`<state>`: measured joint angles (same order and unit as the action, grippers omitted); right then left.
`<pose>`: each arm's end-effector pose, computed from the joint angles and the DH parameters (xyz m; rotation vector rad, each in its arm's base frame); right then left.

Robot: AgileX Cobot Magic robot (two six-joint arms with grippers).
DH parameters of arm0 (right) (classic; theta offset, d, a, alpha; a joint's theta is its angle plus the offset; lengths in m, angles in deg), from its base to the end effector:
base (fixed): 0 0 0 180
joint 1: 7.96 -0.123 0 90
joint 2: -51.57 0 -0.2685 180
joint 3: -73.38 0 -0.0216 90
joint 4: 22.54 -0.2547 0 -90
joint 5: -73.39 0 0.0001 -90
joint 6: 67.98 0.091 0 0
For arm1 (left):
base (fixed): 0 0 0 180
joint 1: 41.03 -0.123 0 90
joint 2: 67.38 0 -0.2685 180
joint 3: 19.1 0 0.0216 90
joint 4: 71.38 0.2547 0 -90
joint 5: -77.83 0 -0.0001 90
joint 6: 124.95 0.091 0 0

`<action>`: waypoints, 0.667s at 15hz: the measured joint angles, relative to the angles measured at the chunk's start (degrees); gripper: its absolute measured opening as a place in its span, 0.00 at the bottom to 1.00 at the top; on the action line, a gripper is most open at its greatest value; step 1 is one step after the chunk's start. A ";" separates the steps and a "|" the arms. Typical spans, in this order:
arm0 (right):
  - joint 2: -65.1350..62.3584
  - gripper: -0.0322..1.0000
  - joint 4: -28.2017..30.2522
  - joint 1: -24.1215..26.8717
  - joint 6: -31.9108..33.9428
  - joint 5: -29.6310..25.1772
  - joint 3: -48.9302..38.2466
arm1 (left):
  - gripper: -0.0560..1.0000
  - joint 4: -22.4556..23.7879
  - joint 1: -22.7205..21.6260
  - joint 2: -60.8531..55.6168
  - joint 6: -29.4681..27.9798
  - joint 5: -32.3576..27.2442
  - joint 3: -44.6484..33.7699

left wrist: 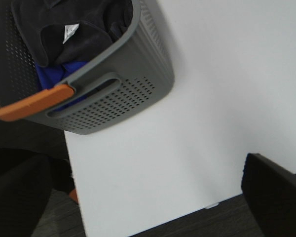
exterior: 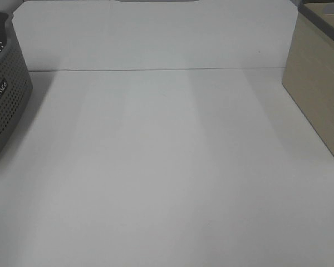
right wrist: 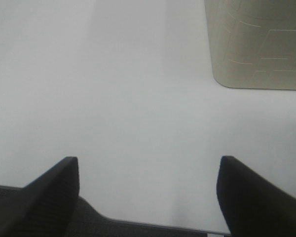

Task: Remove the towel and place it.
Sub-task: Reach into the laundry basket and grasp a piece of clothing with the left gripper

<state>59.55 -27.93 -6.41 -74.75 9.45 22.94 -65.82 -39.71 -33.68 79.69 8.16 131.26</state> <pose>0.0166 0.0072 0.2636 -0.1026 2.1293 0.0290 0.0610 0.0069 0.3438 0.5187 2.2807 0.3266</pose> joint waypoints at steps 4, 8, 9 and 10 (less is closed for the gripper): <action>0.00 0.77 0.00 0.00 0.00 0.00 0.00 | 0.99 8.37 2.01 25.73 12.61 -0.11 17.19; 0.00 0.77 0.00 0.00 0.00 0.00 0.00 | 0.99 12.32 2.01 46.41 20.63 -0.06 32.54; 0.00 0.77 0.00 0.00 0.00 0.00 0.00 | 0.99 12.89 2.01 51.39 23.55 -0.06 37.82; 0.00 0.77 0.00 0.00 0.00 0.00 0.00 | 0.99 13.06 1.66 56.78 25.44 0.00 42.63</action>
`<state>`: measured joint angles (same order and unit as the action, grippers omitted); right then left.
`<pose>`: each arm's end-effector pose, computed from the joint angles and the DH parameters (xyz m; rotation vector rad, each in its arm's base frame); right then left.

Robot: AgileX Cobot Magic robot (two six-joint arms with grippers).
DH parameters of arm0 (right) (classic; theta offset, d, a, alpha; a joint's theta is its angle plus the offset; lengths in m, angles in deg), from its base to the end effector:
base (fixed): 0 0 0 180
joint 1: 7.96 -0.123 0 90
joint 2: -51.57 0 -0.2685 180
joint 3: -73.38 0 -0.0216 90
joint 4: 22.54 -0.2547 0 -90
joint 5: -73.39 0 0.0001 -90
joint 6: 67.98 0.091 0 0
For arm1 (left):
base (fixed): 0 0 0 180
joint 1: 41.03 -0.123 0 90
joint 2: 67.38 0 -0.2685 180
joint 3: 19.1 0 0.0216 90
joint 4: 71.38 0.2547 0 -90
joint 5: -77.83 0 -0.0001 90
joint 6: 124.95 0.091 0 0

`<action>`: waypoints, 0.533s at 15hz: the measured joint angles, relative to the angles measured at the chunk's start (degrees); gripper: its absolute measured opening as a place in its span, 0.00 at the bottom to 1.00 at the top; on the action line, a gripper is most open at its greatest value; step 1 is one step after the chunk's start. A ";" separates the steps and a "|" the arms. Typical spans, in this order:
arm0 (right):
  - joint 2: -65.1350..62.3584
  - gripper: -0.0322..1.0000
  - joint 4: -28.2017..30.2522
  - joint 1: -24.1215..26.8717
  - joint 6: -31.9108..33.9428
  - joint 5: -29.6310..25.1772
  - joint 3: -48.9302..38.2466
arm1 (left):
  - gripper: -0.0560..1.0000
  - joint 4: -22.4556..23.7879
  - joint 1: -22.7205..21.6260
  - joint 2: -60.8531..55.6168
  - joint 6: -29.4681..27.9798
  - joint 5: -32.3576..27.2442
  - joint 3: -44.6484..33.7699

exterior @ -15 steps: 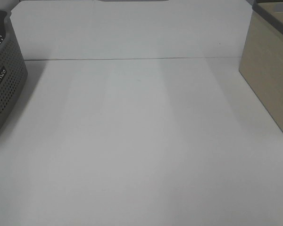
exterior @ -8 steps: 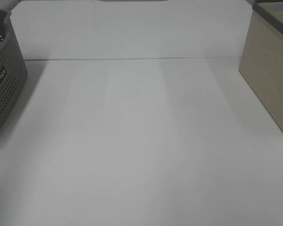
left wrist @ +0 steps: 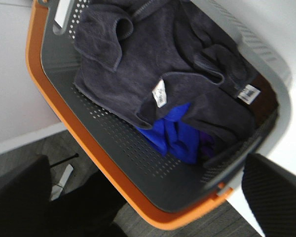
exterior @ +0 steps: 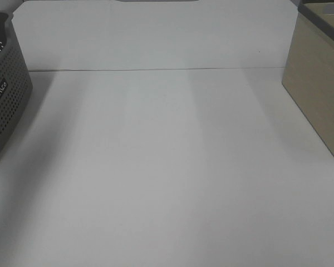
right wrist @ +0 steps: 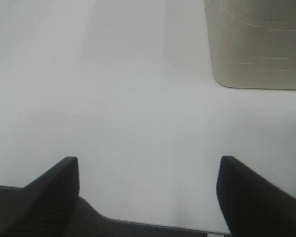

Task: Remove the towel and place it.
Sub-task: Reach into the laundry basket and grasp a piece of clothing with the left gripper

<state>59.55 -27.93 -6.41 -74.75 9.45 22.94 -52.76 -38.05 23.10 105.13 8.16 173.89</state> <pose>0.0166 0.0072 0.2636 -0.1026 2.1293 0.0290 0.2955 0.0119 0.3956 1.2152 2.3648 0.7286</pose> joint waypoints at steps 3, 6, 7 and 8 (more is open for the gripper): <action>0.00 0.77 0.00 0.00 0.00 0.00 0.00 | 0.99 -1.26 -5.44 13.75 2.18 0.17 7.96; 0.00 0.77 0.00 0.00 0.00 0.00 0.00 | 0.98 -3.32 -10.66 20.00 5.04 0.17 8.08; 0.00 0.77 0.00 0.00 0.00 0.00 0.00 | 0.98 -3.50 -11.97 21.26 6.65 0.17 8.08; 0.00 0.77 0.00 0.00 0.00 0.00 0.00 | 0.98 -3.50 -13.01 22.35 8.48 0.17 8.08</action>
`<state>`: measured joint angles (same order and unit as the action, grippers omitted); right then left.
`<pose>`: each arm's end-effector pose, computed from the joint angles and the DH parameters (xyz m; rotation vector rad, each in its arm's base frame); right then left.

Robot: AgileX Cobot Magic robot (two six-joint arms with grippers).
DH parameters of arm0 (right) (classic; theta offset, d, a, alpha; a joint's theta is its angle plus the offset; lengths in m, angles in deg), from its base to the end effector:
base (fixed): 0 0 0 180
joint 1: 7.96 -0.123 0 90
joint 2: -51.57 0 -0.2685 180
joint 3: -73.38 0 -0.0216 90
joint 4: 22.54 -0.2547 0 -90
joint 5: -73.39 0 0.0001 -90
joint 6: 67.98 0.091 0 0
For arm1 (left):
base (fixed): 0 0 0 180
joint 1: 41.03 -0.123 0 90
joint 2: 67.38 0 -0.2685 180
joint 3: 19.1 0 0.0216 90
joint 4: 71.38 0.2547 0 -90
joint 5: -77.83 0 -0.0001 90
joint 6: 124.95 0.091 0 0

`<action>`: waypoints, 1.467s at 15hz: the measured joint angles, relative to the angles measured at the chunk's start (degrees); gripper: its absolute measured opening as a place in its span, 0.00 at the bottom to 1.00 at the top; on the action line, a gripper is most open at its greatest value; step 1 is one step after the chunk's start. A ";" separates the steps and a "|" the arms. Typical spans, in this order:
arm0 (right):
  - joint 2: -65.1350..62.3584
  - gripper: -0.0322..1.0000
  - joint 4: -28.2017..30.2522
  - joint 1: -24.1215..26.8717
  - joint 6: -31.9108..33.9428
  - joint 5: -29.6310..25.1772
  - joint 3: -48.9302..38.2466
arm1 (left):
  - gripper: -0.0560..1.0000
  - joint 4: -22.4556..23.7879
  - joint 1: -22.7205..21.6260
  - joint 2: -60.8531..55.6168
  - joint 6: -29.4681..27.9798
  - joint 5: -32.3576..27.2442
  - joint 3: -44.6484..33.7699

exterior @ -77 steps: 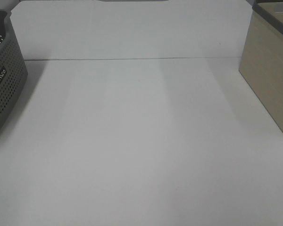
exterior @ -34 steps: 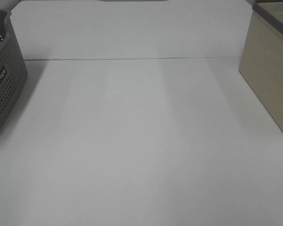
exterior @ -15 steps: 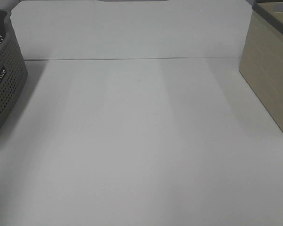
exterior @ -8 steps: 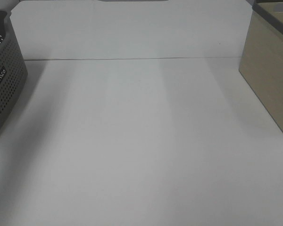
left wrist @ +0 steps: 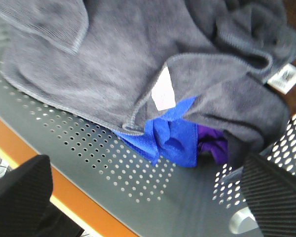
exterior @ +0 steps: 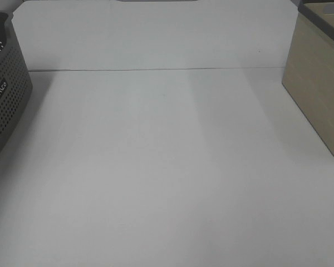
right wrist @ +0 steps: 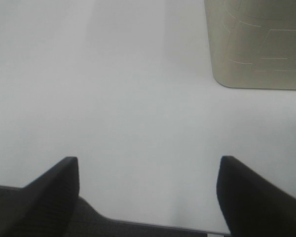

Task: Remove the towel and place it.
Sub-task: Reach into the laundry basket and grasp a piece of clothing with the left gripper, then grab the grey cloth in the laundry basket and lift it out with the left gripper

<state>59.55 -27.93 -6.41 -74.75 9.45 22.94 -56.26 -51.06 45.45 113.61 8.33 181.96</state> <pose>0.0166 0.0072 0.2636 -0.1026 2.1293 0.0290 0.3788 0.0896 0.3009 1.2864 2.6666 0.5977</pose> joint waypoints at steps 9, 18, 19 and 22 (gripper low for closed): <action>0.00 0.77 0.00 0.00 0.00 0.00 0.00 | 0.98 8.02 -1.38 12.89 6.30 5.84 0.11; 0.00 0.77 -0.06 0.00 0.00 0.00 0.00 | 0.85 4.01 -1.32 16.10 8.08 6.99 0.11; 0.00 0.77 -0.06 0.00 0.00 0.00 0.00 | 0.75 4.01 -1.26 16.10 8.14 6.99 0.11; 0.00 0.77 -0.06 0.00 0.00 0.00 0.00 | 0.47 4.01 -1.26 16.10 7.28 6.59 0.11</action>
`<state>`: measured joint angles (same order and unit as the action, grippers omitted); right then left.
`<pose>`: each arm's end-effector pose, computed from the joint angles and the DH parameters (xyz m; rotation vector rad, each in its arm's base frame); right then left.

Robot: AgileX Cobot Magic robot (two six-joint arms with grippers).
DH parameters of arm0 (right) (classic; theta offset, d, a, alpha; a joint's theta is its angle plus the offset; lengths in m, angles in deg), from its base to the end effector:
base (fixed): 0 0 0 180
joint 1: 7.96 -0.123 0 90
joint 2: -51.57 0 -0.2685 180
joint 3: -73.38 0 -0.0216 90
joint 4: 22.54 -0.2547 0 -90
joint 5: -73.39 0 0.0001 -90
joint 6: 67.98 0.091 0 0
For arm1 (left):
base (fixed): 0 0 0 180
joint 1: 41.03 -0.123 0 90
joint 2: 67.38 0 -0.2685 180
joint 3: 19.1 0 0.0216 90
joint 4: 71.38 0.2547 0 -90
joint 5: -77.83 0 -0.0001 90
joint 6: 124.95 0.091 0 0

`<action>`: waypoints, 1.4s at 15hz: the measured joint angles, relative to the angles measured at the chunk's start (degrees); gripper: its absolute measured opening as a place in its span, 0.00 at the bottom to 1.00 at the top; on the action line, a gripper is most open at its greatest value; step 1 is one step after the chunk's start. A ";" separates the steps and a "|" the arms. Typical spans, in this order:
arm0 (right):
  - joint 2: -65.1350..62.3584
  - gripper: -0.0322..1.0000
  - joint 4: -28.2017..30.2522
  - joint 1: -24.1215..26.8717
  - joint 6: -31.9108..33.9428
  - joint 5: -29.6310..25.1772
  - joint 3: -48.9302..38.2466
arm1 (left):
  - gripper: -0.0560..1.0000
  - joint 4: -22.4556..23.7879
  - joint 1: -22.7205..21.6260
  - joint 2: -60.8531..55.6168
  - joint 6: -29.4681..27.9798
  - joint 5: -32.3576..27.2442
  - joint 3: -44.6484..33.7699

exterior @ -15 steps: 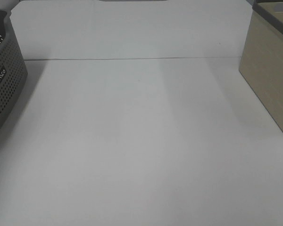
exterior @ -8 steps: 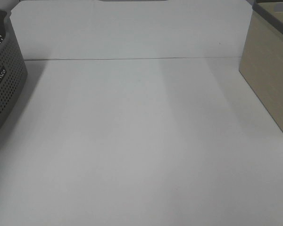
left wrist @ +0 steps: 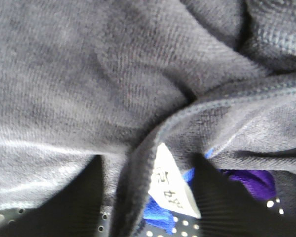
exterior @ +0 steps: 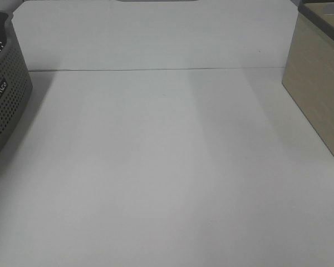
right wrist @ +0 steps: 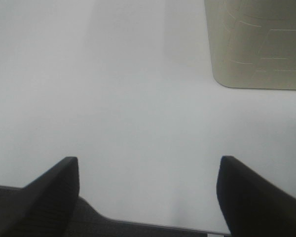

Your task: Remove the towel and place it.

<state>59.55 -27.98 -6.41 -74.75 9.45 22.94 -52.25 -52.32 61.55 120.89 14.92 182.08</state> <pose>0.0166 0.0073 0.2636 -0.1026 2.1292 0.0301 0.4203 0.1110 0.1892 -1.5593 -2.5988 -0.5236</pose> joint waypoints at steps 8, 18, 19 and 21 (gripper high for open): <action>0.00 0.77 0.00 0.00 0.00 0.00 0.00 | 0.05 3.90 -0.06 -1.03 -3.67 -4.98 0.17; 0.00 0.77 0.00 0.00 0.00 0.00 0.00 | 0.05 -12.38 5.96 -20.86 -10.94 -6.36 4.76; 0.00 0.77 0.00 0.00 0.00 0.00 0.00 | 0.05 -11.86 6.82 -22.80 -12.49 -6.47 5.04; 0.00 0.77 0.00 0.00 0.00 0.00 0.00 | 0.05 -7.96 9.80 -27.04 -14.38 -6.53 5.73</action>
<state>59.55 -27.98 -6.41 -74.75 9.45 22.94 -60.21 -42.52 34.50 106.50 8.39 187.81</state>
